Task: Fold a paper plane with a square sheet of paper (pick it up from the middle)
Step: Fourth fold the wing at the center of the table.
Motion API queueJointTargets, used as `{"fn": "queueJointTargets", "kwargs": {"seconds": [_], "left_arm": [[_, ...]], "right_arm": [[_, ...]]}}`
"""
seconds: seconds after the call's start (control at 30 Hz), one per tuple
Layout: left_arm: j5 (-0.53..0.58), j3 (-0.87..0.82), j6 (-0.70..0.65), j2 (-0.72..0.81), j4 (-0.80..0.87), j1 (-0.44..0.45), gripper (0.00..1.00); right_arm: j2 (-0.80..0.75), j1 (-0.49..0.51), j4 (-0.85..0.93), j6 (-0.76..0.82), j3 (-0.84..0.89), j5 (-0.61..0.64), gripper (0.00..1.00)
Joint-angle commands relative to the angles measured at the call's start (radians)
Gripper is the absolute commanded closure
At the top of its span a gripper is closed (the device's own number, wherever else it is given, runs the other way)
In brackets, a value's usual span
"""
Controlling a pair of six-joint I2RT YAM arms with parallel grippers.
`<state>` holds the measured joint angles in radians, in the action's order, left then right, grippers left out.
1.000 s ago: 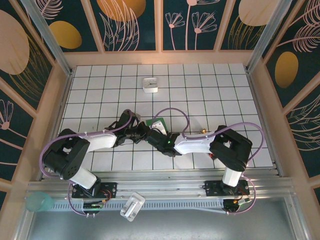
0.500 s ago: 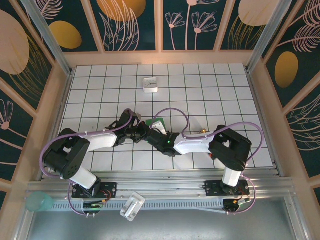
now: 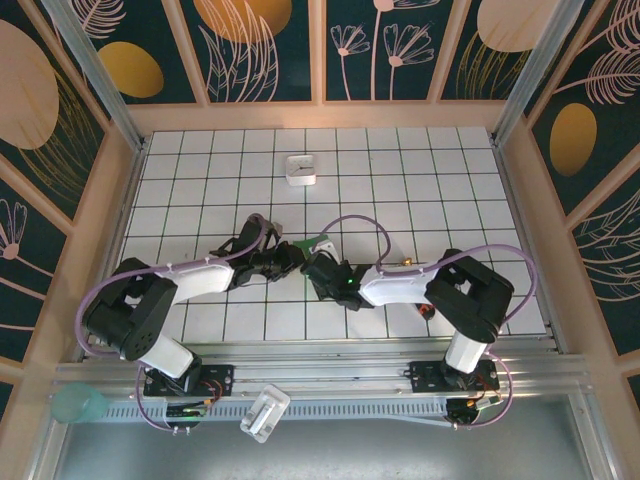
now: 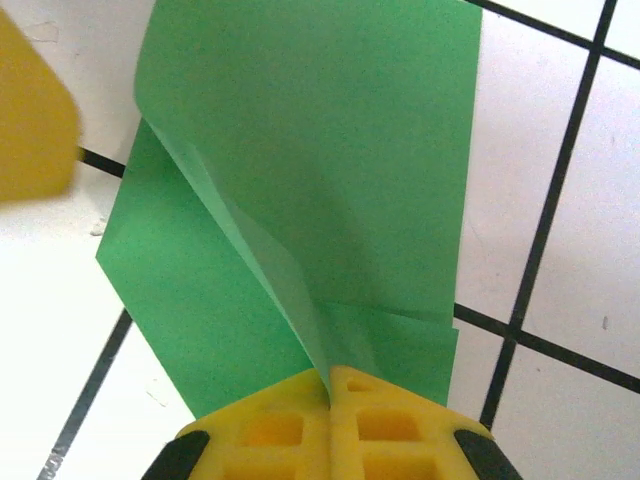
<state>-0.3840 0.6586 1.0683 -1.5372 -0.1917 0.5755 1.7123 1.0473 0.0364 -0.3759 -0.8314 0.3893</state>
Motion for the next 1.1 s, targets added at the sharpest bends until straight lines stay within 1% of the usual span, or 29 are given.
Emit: {"fn": "queueJointTargets", "kwargs": {"seconds": [0.0, 0.07, 0.13, 0.23, 0.33, 0.4, 0.53, 0.73, 0.93, 1.07], "left_arm": [[0.035, 0.036, -0.042, 0.070, 0.056, -0.010, 0.67], [0.052, 0.038, -0.055, 0.098, 0.061, -0.011, 0.61], [0.058, 0.036, -0.065, 0.116, 0.061, -0.011, 0.59], [0.037, 0.016, -0.056, 0.111, 0.039, -0.011, 0.60], [0.005, -0.033, -0.015, 0.097, -0.032, -0.011, 0.61], [-0.009, -0.053, 0.004, 0.086, -0.066, -0.010, 0.62], [-0.021, -0.074, 0.024, 0.073, -0.105, -0.001, 0.62], [-0.038, -0.080, 0.032, 0.049, -0.139, 0.013, 0.62], [-0.058, -0.067, 0.013, 0.026, -0.138, 0.018, 0.63], [-0.069, -0.054, -0.011, 0.014, -0.124, 0.021, 0.63]], "right_arm": [[-0.053, -0.032, -0.060, -0.032, 0.052, -0.103, 1.00], [-0.071, -0.052, -0.089, -0.044, 0.076, -0.158, 1.00], [-0.090, -0.073, -0.115, -0.059, 0.097, -0.209, 1.00], [-0.113, -0.104, -0.147, -0.087, 0.127, -0.281, 1.00], [-0.133, -0.131, -0.193, -0.129, 0.169, -0.354, 1.00], [-0.141, -0.146, -0.224, -0.158, 0.198, -0.368, 1.00], [-0.155, -0.169, -0.299, -0.217, 0.252, -0.441, 1.00], [-0.176, -0.194, -0.401, -0.287, 0.319, -0.491, 1.00], [-0.186, -0.231, -0.439, -0.315, 0.344, -0.566, 1.00], [-0.179, -0.250, -0.430, -0.335, 0.339, -0.603, 1.00]]}}
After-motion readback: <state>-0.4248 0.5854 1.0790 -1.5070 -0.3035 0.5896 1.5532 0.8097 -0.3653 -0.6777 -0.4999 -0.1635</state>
